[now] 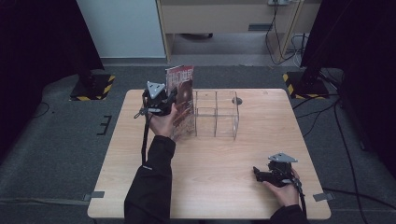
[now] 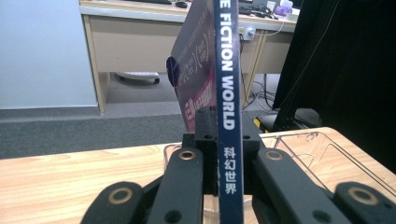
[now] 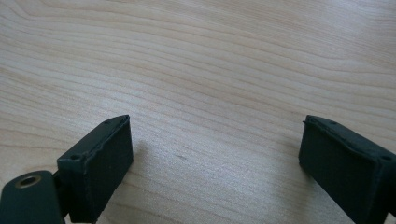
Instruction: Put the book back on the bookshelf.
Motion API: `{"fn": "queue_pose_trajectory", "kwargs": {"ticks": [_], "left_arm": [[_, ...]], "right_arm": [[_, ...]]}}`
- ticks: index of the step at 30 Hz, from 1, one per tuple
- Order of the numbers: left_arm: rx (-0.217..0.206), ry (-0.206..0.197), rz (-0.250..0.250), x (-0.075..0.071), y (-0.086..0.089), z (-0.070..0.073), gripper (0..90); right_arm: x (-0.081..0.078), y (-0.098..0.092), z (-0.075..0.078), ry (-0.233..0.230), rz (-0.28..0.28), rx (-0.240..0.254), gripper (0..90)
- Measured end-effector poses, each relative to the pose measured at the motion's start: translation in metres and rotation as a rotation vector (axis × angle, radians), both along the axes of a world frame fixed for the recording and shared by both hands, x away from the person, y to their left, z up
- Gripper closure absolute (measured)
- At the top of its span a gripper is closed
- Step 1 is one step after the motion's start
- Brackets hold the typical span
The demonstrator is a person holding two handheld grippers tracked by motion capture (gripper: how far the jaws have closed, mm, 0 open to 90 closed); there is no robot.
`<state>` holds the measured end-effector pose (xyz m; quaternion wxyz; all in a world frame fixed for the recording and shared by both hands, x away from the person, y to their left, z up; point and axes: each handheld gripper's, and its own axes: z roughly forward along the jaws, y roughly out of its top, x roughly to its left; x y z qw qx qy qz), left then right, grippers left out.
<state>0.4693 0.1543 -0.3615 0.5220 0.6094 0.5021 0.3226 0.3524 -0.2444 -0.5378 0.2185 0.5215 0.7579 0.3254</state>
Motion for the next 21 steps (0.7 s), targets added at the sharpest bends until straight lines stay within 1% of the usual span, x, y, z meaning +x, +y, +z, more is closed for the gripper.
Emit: {"fn": "queue_pose_trajectory", "kwargs": {"ticks": [3,5,6,7,9,14,21], "left_arm": [[-0.012,-0.004,0.004,-0.001,0.001,-0.006,83.6],[-0.031,-0.006,0.006,-0.002,0.003,-0.011,83.6],[-0.031,-0.006,0.006,-0.002,0.003,-0.011,83.5],[-0.057,-0.014,0.003,-0.004,0.006,-0.016,83.6],[-0.076,-0.018,-0.002,-0.006,0.009,-0.018,83.5],[-0.077,-0.019,-0.009,-0.012,0.014,-0.020,83.4],[-0.067,-0.001,-0.034,-0.021,0.024,-0.023,83.2]], "right_arm": [[0.000,0.000,0.000,0.000,0.000,0.000,10.0],[0.000,0.000,0.000,0.000,0.000,0.000,10.1],[0.000,0.000,0.000,0.000,0.000,0.000,10.1],[0.000,0.000,0.000,0.000,0.000,0.000,10.1],[0.000,0.000,0.000,0.000,0.000,0.000,10.0],[0.000,0.000,0.000,-0.001,-0.001,0.000,10.1],[0.000,0.000,0.000,-0.001,-0.001,0.000,10.1]]}}
